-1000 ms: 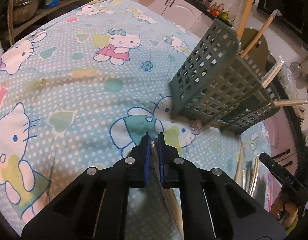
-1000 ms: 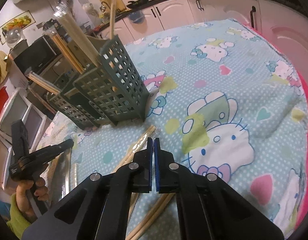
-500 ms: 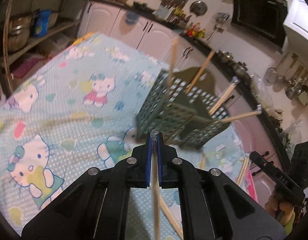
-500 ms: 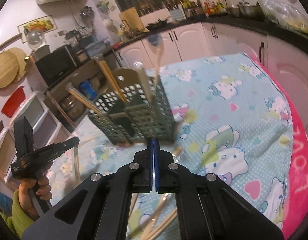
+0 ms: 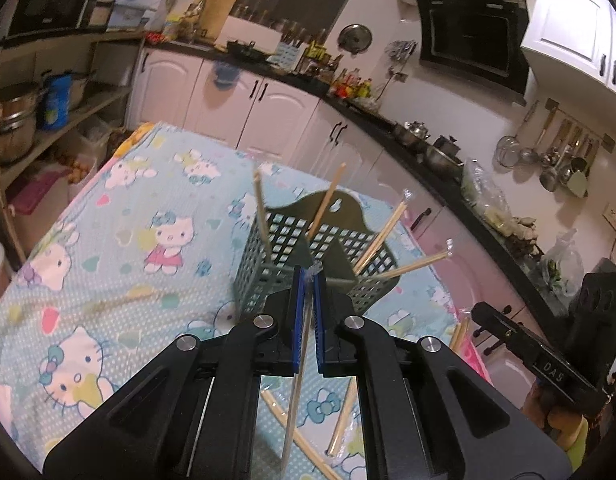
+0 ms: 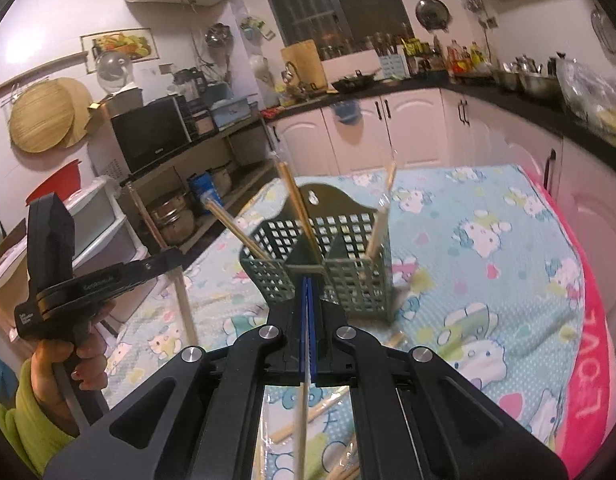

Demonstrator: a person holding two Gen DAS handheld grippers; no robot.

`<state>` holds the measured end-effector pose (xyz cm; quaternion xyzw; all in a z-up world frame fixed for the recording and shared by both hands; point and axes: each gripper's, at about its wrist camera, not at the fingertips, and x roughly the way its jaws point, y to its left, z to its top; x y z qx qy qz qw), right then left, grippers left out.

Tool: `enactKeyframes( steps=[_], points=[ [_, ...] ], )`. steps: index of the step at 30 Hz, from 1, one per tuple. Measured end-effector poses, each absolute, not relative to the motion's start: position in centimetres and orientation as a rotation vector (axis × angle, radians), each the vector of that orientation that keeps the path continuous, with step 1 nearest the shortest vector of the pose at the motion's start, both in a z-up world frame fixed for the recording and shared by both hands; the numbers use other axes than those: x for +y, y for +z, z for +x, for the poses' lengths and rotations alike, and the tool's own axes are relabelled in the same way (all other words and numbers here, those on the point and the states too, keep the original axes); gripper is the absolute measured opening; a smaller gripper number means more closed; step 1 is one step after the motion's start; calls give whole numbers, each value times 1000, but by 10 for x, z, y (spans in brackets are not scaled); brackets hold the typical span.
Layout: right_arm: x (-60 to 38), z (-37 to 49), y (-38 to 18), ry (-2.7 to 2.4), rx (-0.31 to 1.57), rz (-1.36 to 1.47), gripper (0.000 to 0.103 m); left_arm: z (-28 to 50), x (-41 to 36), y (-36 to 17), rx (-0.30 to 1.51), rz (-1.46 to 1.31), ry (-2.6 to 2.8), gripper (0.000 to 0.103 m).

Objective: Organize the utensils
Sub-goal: 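Lift both held chopsticks upright and carry them above the green basket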

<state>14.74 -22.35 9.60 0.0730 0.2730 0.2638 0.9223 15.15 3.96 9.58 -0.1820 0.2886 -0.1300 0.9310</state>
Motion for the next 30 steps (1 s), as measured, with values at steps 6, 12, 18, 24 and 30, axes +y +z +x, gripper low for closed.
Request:
enactKeyframes(
  steps=[6,12,18,24,30],
  points=[
    [-216,144,111,556,527,123,1,154,32,113,559,-356,-296,1],
    [-211,147,125,562,496,111,1,159,25,135,517,-338,-325,1],
    [-207,151,144,566,454,104,1,166,23,159,472,-323,-343,1],
    [-201,159,167,580,402,94,1,174,20,187,410,-291,-336,1],
    [-194,171,187,587,359,94,1,186,17,212,351,-257,-305,1]
  ],
)
